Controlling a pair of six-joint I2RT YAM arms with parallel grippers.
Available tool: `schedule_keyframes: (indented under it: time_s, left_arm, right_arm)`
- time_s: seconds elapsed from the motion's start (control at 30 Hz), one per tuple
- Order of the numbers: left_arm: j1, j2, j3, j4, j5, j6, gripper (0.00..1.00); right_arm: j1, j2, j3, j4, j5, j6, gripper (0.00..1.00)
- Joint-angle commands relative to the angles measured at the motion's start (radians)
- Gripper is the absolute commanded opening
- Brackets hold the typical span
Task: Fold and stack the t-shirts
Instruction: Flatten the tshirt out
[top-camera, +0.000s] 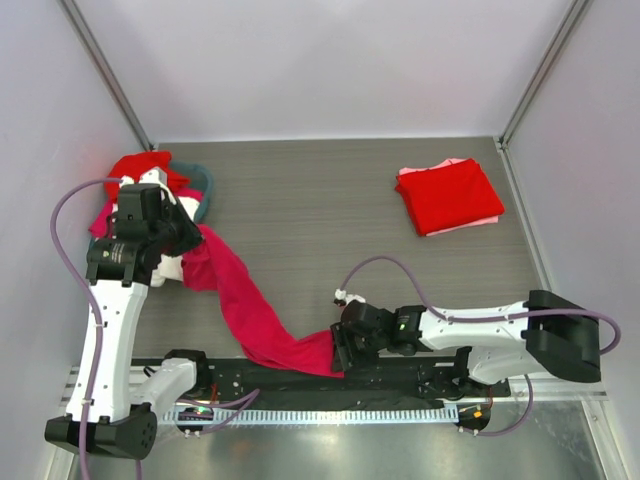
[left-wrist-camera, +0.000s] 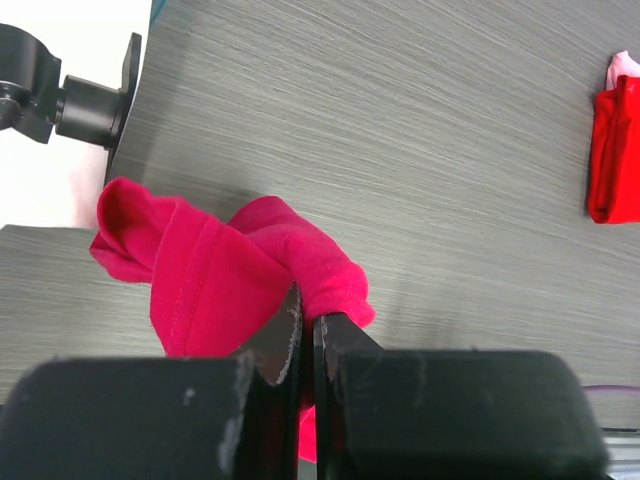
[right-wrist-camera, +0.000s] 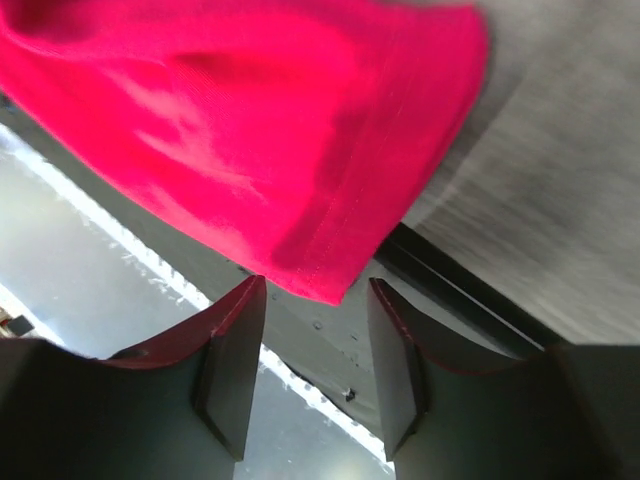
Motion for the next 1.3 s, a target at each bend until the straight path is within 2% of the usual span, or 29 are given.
schedule_keyframes:
  time_s: [0.0,0.17,0.27,0.3,0.37,0.4,0.53,0.63,0.67,0.83,1.03,1.27]
  left_arm:
    - [0.005,-0.016,0.012,0.015,-0.013,0.022,0.0]
    - [0.005,-0.016,0.004,0.016,-0.012,0.027,0.0]
    - [0.005,-0.013,0.006,0.012,-0.009,0.03,0.0]
    - [0.005,-0.01,0.004,0.014,-0.01,0.031,0.0]
    - [0.005,-0.007,0.003,0.012,-0.015,0.036,0.0]
    - [0.005,-0.005,0.0,0.014,-0.021,0.036,0.0]
    - [0.005,0.005,-0.028,0.037,-0.036,0.028,0.0]
    - [0.005,0.024,-0.059,0.068,-0.039,0.016,0.0]
    - [0.005,0.031,-0.063,0.074,-0.039,0.012,0.0]
    - [0.005,0.1,-0.037,0.055,-0.026,0.013,0.0]
    - [0.005,0.062,0.015,0.005,-0.042,0.027,0.0]
    - [0.005,-0.033,0.124,-0.138,-0.039,0.039,0.0]
  right_arm:
    - [0.057,0.042,0.005,0.067,0.081,0.109,0.49]
    - [0.091,0.082,0.003,0.088,0.11,0.166,0.46]
    - [0.097,0.08,0.012,0.091,0.109,0.169,0.31]
    - [0.097,0.068,0.017,0.088,0.115,0.163,0.21]
    - [0.097,0.04,0.047,0.038,0.141,0.155,0.08]
    - [0.094,0.024,0.061,0.007,0.212,0.15,0.01]
    - [-0.004,-0.142,0.156,-0.215,0.332,0.074,0.01]
    - [-0.199,-0.254,0.208,-0.309,0.356,-0.009,0.01]
    - [-0.316,-0.273,0.227,-0.326,0.357,-0.071,0.01]
    - [-0.592,-0.282,0.441,-0.456,0.379,-0.262,0.01]
    - [-0.731,-0.27,0.564,-0.488,0.382,-0.348,0.01]
    - [-0.742,-0.403,0.563,-0.524,0.429,-0.334,0.01]
